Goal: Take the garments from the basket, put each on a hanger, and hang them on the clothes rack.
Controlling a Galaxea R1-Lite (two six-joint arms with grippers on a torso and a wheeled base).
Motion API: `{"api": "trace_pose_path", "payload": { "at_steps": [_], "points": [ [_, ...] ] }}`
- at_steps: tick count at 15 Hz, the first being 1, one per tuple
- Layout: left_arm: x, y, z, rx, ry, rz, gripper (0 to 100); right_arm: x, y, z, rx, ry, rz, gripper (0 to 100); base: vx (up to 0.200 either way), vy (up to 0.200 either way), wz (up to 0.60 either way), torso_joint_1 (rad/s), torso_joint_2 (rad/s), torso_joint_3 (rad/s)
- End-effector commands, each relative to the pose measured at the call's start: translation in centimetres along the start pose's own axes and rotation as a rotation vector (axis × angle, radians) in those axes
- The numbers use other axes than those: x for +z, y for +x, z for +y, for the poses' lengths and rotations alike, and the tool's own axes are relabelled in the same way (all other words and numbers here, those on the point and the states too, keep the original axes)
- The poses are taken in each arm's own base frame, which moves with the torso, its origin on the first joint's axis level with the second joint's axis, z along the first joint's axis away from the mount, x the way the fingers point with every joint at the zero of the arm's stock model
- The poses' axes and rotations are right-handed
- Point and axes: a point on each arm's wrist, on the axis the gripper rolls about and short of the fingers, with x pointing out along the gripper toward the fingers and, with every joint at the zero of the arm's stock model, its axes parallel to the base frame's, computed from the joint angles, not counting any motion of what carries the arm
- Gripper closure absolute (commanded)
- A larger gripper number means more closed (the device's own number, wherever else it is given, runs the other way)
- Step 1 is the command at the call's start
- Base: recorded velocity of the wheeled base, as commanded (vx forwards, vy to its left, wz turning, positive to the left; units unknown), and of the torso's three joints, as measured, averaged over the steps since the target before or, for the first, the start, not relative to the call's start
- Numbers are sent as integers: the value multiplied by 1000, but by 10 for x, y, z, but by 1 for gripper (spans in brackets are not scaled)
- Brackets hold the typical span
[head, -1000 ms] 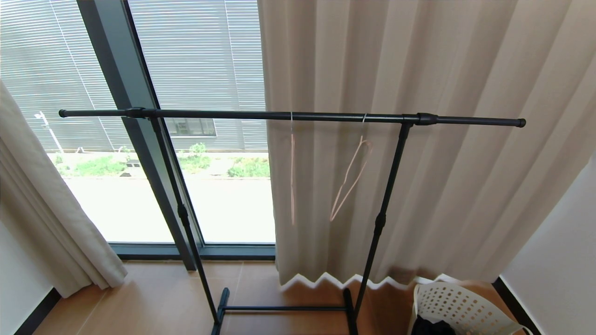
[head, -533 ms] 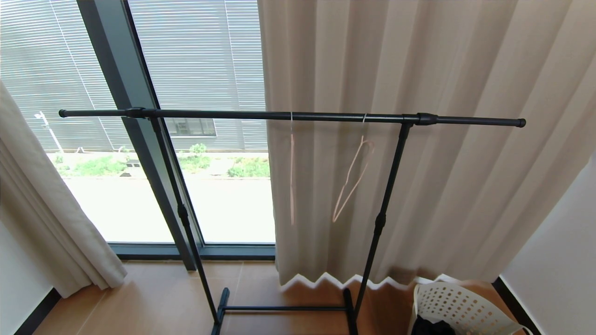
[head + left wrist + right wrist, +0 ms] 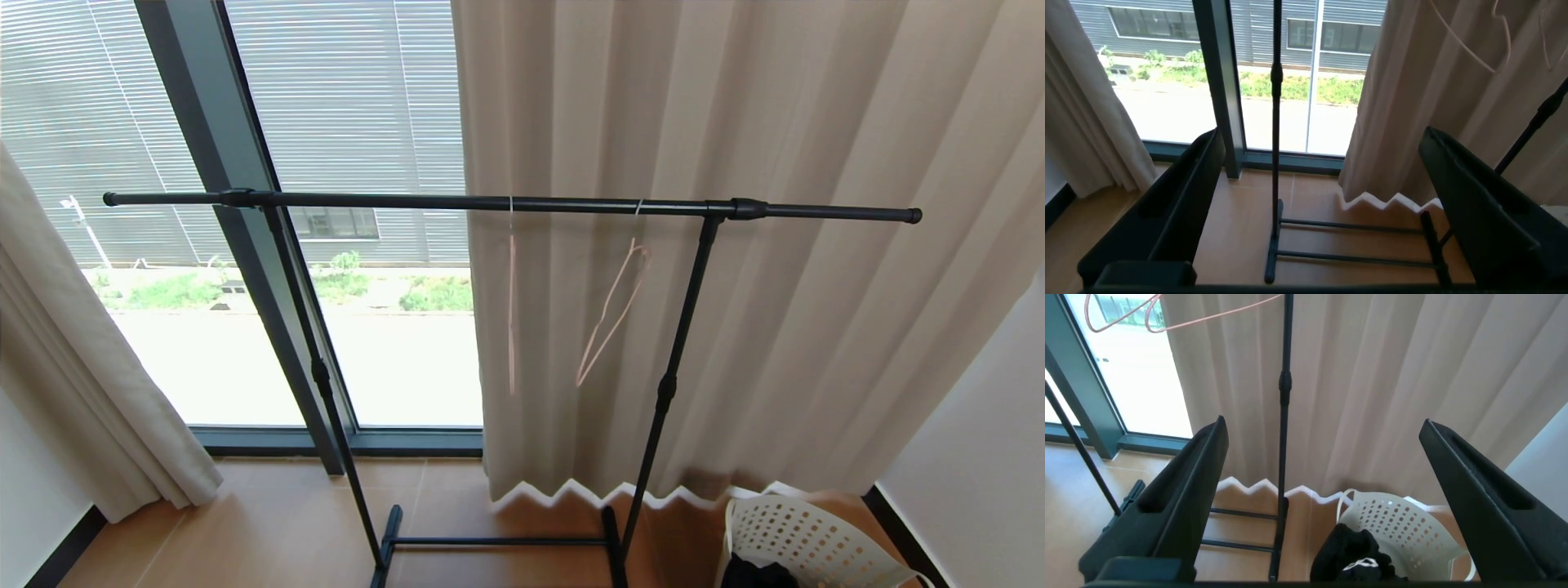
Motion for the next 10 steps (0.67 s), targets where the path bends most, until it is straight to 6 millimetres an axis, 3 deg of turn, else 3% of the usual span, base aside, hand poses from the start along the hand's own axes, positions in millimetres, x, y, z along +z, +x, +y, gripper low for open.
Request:
{"api": "trace_pose_path", "payload": {
  "at_steps": [1, 8, 10],
  "points": [
    [0, 0, 0, 0, -1, 1, 0, 0, 0, 0, 0, 4, 1, 0, 0, 0, 0, 0, 0, 0],
    [0, 0, 0, 0, -1, 1, 0, 0, 0, 0, -2, 5, 1, 0, 0, 0, 0, 0, 0, 0],
    [0, 0, 0, 0, -1, 1, 0, 0, 0, 0, 0, 4, 1, 0, 0, 0, 0, -110, 244, 137]
  ]
}}
